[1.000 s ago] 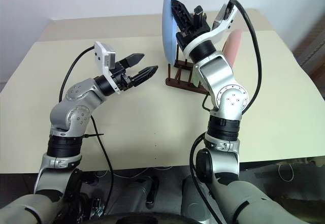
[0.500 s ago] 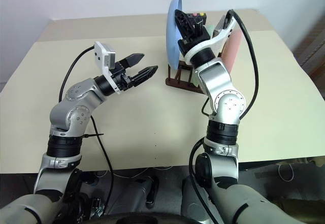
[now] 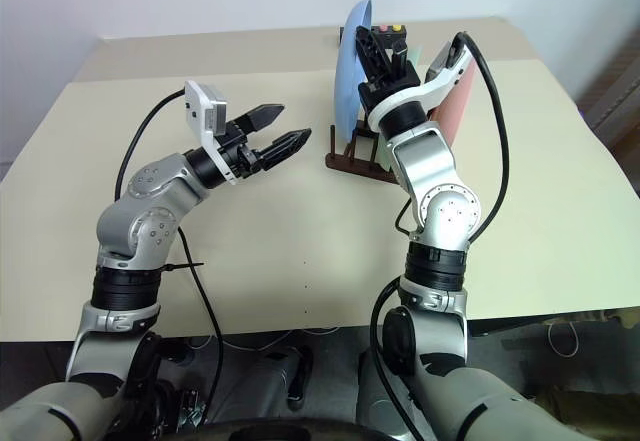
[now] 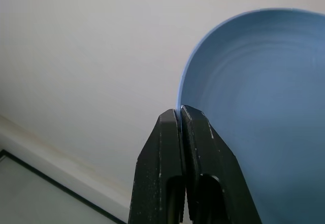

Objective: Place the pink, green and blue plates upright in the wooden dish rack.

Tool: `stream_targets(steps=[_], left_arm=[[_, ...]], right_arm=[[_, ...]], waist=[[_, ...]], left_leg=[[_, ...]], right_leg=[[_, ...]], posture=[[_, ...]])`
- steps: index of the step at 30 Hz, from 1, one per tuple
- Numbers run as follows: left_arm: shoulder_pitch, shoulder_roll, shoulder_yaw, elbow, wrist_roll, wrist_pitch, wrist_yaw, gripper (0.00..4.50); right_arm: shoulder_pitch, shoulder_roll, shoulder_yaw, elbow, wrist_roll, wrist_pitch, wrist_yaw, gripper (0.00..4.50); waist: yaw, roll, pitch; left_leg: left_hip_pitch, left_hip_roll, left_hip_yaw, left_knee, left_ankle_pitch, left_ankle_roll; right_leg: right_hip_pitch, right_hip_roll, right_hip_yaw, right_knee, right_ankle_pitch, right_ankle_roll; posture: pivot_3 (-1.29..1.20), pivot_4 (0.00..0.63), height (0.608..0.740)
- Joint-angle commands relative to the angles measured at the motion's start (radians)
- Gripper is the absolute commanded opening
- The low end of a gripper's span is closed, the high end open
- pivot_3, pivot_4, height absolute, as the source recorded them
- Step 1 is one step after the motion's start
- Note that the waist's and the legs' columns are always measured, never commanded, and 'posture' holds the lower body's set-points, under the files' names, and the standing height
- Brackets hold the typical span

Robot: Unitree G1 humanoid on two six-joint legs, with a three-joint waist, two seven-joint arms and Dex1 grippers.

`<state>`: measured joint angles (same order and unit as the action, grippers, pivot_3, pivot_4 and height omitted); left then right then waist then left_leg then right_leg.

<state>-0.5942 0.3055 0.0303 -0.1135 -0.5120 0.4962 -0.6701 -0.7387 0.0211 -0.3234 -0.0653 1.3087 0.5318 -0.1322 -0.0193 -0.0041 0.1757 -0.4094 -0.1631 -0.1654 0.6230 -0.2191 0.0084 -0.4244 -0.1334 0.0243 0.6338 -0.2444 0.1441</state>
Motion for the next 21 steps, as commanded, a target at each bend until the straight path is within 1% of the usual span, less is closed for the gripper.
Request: stream_targets(steps=[1,9,14,17,19,20,21], left_arm=[[-0.011,0.009,0.01,-0.039,-0.013,-0.002,-0.001,4.04],[-0.012,0.008,0.009,-0.04,-0.013,-0.001,0.0,4.04],[-0.012,0.007,0.009,-0.038,-0.012,-0.004,0.0,4.04],[-0.012,0.006,0.009,-0.038,-0.012,-0.005,0.001,4.04],[-0.011,0.007,0.007,-0.038,-0.01,-0.008,0.0,4.04],[-0.012,0.006,0.008,-0.038,-0.01,-0.007,0.0,4.04],[-0.012,0.006,0.007,-0.037,-0.01,-0.007,0.0,4.04]], right_arm=[[-0.006,0.007,0.002,-0.03,-0.001,-0.012,0.012,0.05],[0.003,-0.014,0.017,-0.005,-0.043,0.018,-0.004,0.05],[0.0,-0.028,0.025,-0.001,-0.086,0.029,0.019,0.05],[0.0,-0.025,0.021,-0.004,-0.09,0.032,0.031,0.89],[0.0,-0.024,0.018,-0.008,-0.086,0.034,0.034,1.83],[-0.001,-0.027,0.018,-0.01,-0.09,0.035,0.034,2.4],[-0.002,-0.028,0.018,-0.011,-0.093,0.035,0.034,2.8]], waist=[[0.0,0.0,0.0],[0.0,0.0,0.0],[0.0,0.0,0.0],[0.0,0.0,0.0],[0.0,0.0,0.0],[0.0,0.0,0.0],[0.0,0.0,0.0]], left_leg=[[0.0,0.0,0.0,0.0,0.0,0.0],[0.0,0.0,0.0,0.0,0.0,0.0],[0.0,0.0,0.0,0.0,0.0,-0.001],[0.0,0.0,0.0,-0.001,0.0,-0.001],[0.0,0.0,0.0,-0.001,0.0,-0.001],[0.0,0.0,0.0,-0.001,0.0,-0.001],[0.0,0.0,0.0,-0.001,0.0,-0.001]], right_leg=[[0.0,0.0,0.0,0.0,0.0,0.0],[0.0,0.0,0.0,0.0,0.0,0.0],[0.0,0.0,0.0,0.0,0.0,0.0],[0.0,0.0,0.0,0.0,0.0,0.0],[0.0,0.0,0.0,0.0,0.0,0.0],[0.0,0.0,0.0,0.0,0.0,0.0],[0.0,0.0,0.0,0.0,0.0,0.0]], posture=[[0.0,0.15,0.74],[0.0,0.15,0.74],[0.0,0.15,0.74],[0.0,0.15,0.74],[0.0,0.15,0.74],[0.0,0.15,0.74],[0.0,0.15,0.74]])
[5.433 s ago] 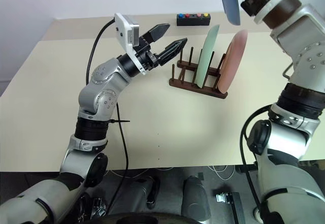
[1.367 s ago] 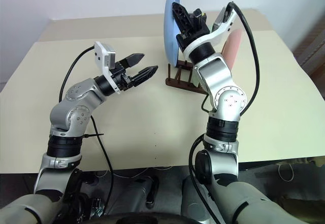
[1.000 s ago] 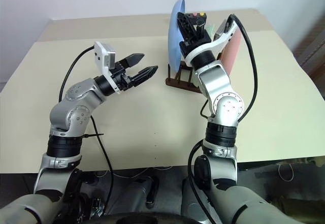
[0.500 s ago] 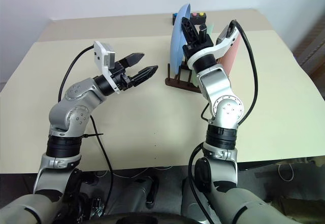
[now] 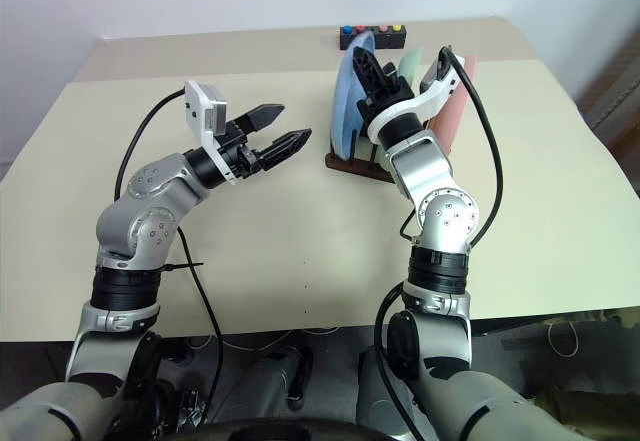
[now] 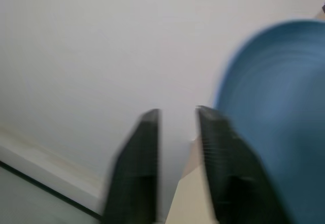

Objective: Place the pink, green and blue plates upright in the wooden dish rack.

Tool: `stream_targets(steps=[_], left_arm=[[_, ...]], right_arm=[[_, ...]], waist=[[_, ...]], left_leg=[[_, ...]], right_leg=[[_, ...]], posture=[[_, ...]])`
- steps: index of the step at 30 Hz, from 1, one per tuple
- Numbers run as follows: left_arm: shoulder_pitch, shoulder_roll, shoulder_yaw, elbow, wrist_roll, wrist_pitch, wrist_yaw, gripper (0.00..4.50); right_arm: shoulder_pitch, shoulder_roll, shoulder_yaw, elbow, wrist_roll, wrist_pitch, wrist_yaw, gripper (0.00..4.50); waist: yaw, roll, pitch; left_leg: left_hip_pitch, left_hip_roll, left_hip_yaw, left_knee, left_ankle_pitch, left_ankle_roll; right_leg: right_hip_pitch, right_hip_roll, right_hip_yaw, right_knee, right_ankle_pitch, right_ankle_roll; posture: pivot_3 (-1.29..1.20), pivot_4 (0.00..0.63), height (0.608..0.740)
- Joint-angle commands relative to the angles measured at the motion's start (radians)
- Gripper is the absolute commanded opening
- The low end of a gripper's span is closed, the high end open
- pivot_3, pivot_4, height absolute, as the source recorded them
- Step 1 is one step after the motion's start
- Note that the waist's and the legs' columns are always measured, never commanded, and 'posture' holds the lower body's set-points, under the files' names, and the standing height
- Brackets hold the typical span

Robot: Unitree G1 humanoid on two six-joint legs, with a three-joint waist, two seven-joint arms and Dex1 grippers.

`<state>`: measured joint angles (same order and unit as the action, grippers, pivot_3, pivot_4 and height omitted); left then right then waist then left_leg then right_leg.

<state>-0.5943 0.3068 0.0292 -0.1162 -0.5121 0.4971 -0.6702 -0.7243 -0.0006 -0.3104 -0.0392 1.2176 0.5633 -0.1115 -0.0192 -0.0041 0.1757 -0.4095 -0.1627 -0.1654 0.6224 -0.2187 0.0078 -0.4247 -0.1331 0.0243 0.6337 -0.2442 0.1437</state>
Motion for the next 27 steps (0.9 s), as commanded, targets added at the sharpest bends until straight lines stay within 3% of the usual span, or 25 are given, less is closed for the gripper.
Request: stream_targets(steps=[1,3,4,15,27], left_arm=[[-0.012,0.005,0.008,-0.034,-0.01,-0.008,-0.001,4.04],[-0.012,0.005,0.008,-0.034,-0.01,-0.009,-0.002,4.04],[-0.013,0.004,0.007,-0.033,-0.01,-0.01,-0.002,4.04],[-0.02,-0.003,0.001,-0.025,-0.009,-0.018,-0.007,4.04],[-0.017,-0.005,-0.004,-0.026,-0.005,-0.022,-0.008,4.04]], right_arm=[[-0.018,-0.009,0.008,-0.04,-0.007,0.003,0.017,3.29],[-0.021,-0.011,0.009,-0.045,-0.009,0.004,0.021,4.26],[-0.023,-0.013,0.011,-0.049,-0.013,0.003,0.023,4.44],[-0.06,-0.051,0.039,-0.092,-0.103,-0.012,0.053,4.44],[-0.104,-0.052,0.024,-0.183,-0.044,-0.027,0.107,4.44]], waist=[[0.0,0.0,0.0],[0.0,0.0,0.0],[0.0,0.0,0.0],[0.0,0.0,0.0],[0.001,0.0,0.0]], left_leg=[[0.0,0.0,0.0,0.0,0.0,0.0],[0.0,0.0,0.0,0.0,0.0,0.0],[0.0,0.0,0.0,0.0,0.0,0.0],[0.0,0.0,0.0,0.0,0.0,-0.001],[0.0,0.001,0.0,0.0,0.0,-0.001]], right_leg=[[0.0,0.0,0.0,0.0,0.0,0.0],[0.0,0.0,0.0,0.0,0.0,0.0],[0.0,0.0,0.0,0.0,0.0,0.0],[0.0,0.0,0.0,0.0,0.0,-0.001],[0.0,0.0,0.0,0.0,0.0,-0.001]], posture=[[0.0,0.15,0.74],[0.0,0.15,0.74],[0.0,0.15,0.74],[0.0,0.15,0.74],[0.0,0.15,0.74]])
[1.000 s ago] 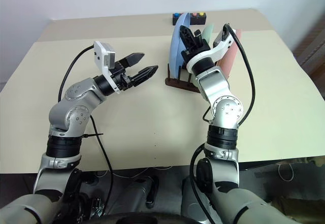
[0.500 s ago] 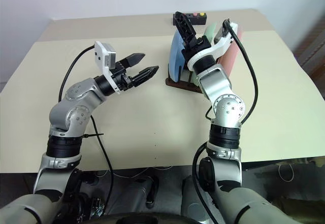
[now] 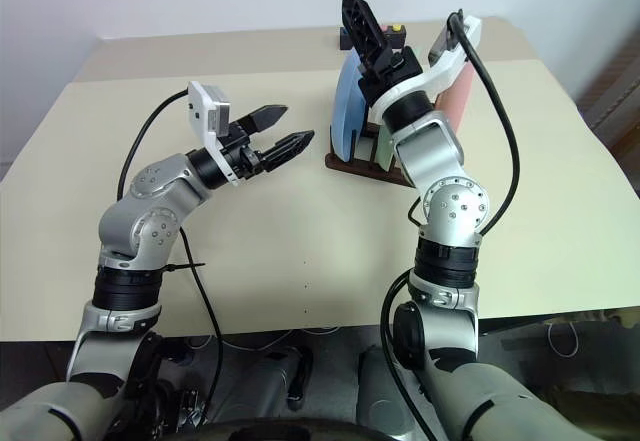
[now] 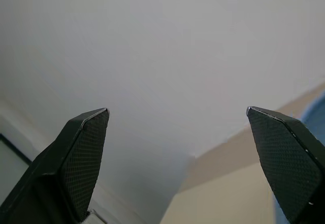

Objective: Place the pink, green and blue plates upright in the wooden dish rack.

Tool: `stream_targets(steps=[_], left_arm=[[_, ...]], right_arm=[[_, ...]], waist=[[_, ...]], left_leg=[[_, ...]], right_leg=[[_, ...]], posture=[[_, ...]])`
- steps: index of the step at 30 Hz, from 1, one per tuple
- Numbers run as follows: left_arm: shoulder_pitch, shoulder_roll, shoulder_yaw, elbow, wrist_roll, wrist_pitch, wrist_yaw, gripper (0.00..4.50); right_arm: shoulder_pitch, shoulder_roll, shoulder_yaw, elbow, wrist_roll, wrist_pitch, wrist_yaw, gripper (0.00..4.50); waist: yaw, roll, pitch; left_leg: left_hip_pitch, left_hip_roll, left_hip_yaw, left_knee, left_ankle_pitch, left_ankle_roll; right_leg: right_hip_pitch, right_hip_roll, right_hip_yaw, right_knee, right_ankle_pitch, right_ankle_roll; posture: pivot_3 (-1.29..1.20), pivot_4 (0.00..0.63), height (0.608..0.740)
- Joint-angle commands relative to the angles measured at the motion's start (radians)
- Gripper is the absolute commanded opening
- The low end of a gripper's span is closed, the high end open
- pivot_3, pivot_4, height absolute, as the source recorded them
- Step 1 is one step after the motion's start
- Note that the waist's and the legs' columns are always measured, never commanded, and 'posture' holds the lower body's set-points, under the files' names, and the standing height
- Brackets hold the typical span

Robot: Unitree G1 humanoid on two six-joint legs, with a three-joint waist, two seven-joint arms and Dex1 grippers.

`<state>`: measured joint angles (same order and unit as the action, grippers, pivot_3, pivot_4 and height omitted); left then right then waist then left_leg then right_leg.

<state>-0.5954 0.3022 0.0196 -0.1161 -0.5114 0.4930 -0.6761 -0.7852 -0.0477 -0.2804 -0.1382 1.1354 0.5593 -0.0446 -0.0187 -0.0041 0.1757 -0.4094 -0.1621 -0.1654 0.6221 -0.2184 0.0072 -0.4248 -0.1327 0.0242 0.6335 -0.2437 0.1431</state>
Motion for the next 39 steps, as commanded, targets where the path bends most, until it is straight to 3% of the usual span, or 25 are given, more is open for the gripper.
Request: stream_targets(steps=[1,6,9,10,12,14,19,28,31,38,39], left_arm=[[-0.017,-0.001,0.005,-0.026,-0.005,-0.018,-0.002,4.04],[-0.019,-0.002,0.006,-0.021,-0.006,-0.019,-0.002,4.04],[-0.023,0.003,0.01,-0.009,-0.004,-0.023,-0.009,4.04],[-0.025,0.007,0.012,-0.004,-0.003,-0.026,-0.013,4.04],[-0.028,0.012,0.016,0.005,-0.004,-0.028,-0.019,4.04],[-0.032,0.017,0.019,0.015,-0.005,-0.03,-0.028,4.04],[-0.04,0.044,0.022,0.05,0.005,-0.046,-0.058,4.04],[-0.065,0.166,0.063,0.202,-0.014,-0.092,-0.229,4.04],[-0.053,0.233,0.086,0.236,-0.039,-0.059,-0.304,4.04],[0.042,0.408,0.124,0.232,-0.072,-0.067,-0.531,4.04],[0.054,0.422,0.135,0.232,-0.08,-0.076,-0.556,4.04]], right_arm=[[-0.048,-0.006,-0.011,-0.095,0.051,-0.024,0.047,4.44],[-0.057,-0.021,-0.024,-0.134,0.082,-0.044,0.089,4.44],[-0.045,-0.088,-0.039,-0.176,0.123,-0.013,0.139,4.44],[-0.035,-0.124,-0.036,-0.189,0.132,0.009,0.164,4.21],[0.001,-0.19,-0.026,-0.215,0.149,0.05,0.217,3.59],[0.06,-0.279,-0.008,-0.248,0.132,0.092,0.283,2.68],[0.19,-0.491,0.009,-0.321,0.039,0.121,0.48,0.07],[0.36,-0.728,0.01,-0.293,-0.037,0.161,0.771,0.02],[0.431,-0.804,-0.007,-0.27,-0.041,0.193,0.863,0.85],[0.598,-0.884,-0.113,-0.309,-0.199,0.055,1.011,4.41],[0.62,-0.881,-0.117,-0.307,-0.221,0.031,1.024,4.46]], waist=[[0.001,0.0,0.0],[0.001,0.0,0.0],[0.002,0.0,0.0],[0.002,0.0,0.0],[0.005,0.0,0.0],[0.006,0.0,0.0],[0.008,0.0,0.0],[0.009,-0.002,0.001],[0.009,-0.002,0.001],[0.01,-0.002,0.001],[0.01,-0.002,0.001]], left_leg=[[0.0,0.0,0.0,0.0,0.0,0.0],[0.0,0.0,0.0,0.0,0.0,0.0],[0.0,0.0,0.0,0.0,0.0,0.0],[0.0,0.0,0.0,0.0,0.0,0.0],[0.0,0.0,0.0,0.0,0.0,0.0],[0.0,0.0,0.0,0.0,0.0,0.0],[0.0,0.0,0.0,0.0,0.0,0.0],[-0.001,0.001,0.002,0.0,-0.001,0.001],[-0.001,0.001,0.002,0.0,-0.001,0.001],[-0.001,0.001,0.002,0.0,-0.001,0.002],[-0.001,0.001,0.002,0.0,-0.001,0.002]], right_leg=[[0.0,0.0,0.0,0.0,0.0,0.0],[0.0,0.0,0.0,0.0,0.0,0.0],[0.0,0.0,0.0,0.0,0.0,0.0],[0.0,0.0,0.0,0.0,0.0,0.0],[0.0,0.0,0.0,-0.001,0.0,0.0],[0.001,0.0,0.0,-0.001,0.0,0.0],[0.001,0.0,0.0,-0.002,0.0,0.0],[0.002,-0.001,-0.001,-0.003,0.0,0.0],[0.002,-0.001,-0.001,-0.003,0.0,0.0],[0.001,-0.001,-0.001,-0.004,0.0,0.0],[0.002,-0.001,-0.001,-0.004,0.0,0.0]], posture=[[0.0,0.15,0.74],[0.0,0.15,0.74],[0.0,0.15,0.74],[0.0,0.15,0.74],[0.0,0.15,0.74],[0.0,0.15,0.74],[0.0,0.15,0.74],[0.0,0.15,0.74],[0.0,0.15,0.74],[0.0,0.15,0.74],[0.0,0.15,0.74]])
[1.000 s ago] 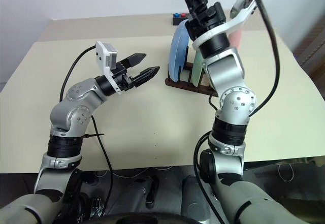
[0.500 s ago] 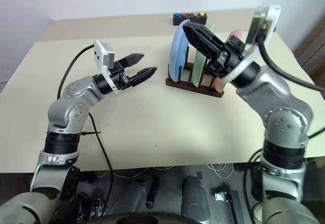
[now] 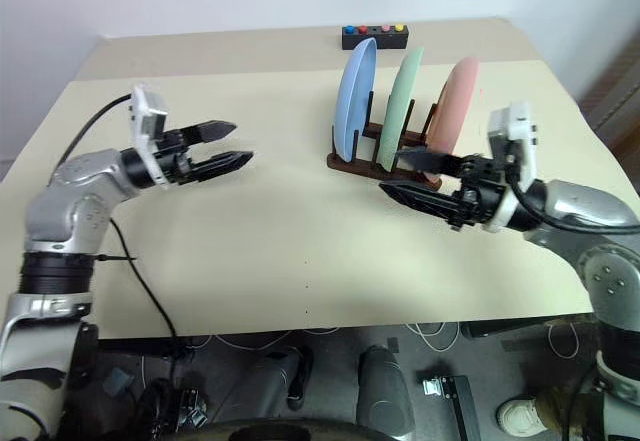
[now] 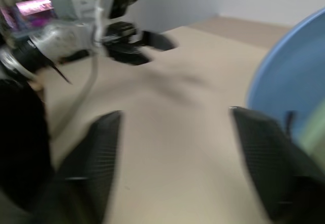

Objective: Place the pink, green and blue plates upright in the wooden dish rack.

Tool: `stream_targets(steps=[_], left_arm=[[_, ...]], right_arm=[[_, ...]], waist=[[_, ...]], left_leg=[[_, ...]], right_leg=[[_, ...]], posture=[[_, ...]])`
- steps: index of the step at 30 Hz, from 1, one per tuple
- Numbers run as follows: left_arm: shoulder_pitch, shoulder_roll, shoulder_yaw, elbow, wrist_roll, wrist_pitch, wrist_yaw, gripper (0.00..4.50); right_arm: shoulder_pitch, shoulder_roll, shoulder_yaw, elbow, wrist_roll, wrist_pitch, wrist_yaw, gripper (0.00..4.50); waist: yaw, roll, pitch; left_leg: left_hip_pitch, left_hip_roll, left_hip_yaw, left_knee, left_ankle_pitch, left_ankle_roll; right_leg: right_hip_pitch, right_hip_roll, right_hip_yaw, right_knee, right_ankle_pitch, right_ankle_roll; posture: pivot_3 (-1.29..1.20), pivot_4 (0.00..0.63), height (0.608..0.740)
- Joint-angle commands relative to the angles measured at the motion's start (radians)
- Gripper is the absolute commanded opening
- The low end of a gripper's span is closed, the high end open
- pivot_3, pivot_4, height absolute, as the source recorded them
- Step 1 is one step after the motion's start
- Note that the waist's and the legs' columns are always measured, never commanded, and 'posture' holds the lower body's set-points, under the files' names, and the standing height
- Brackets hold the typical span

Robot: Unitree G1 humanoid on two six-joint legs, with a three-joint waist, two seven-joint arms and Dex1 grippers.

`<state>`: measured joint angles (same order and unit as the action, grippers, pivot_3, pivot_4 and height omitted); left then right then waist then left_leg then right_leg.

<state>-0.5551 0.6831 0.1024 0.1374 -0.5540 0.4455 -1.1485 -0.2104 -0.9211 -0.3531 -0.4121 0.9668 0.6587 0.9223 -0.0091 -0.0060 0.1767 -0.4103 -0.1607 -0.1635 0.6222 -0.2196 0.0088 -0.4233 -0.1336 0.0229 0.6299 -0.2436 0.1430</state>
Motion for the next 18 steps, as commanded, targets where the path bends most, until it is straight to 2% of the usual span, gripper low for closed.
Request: stream_targets(steps=[1,8,18], left_arm=[[0.026,0.051,0.06,-0.023,-0.036,-0.05,-0.102,4.04],[0.089,0.074,0.126,-0.023,-0.051,-0.122,-0.149,4.04],[0.182,0.09,0.173,-0.047,-0.046,-0.138,-0.133,4.04]], right_arm=[[0.068,0.002,-0.043,-0.031,-0.104,-0.126,0.072,4.46],[0.115,0.054,-0.023,0.034,-0.24,-0.304,0.135,4.46],[0.133,0.077,-0.023,0.036,-0.288,-0.353,0.119,4.46]], waist=[[0.001,-0.001,0.0],[0.0,-0.001,0.0],[0.006,-0.001,0.0]], left_leg=[[0.0,0.0,0.0,0.0,0.0,0.0],[0.0,0.001,0.0,0.001,0.0,0.0],[0.0,0.001,0.0,0.0,0.0,0.0]], right_leg=[[0.0,0.0,0.0,0.0,0.0,0.0],[0.001,0.0,0.0,-0.001,0.0,0.0],[0.001,0.0,0.0,-0.001,0.0,-0.001]], posture=[[0.0,0.15,0.74],[0.0,0.15,0.74],[0.0,0.15,0.74]])
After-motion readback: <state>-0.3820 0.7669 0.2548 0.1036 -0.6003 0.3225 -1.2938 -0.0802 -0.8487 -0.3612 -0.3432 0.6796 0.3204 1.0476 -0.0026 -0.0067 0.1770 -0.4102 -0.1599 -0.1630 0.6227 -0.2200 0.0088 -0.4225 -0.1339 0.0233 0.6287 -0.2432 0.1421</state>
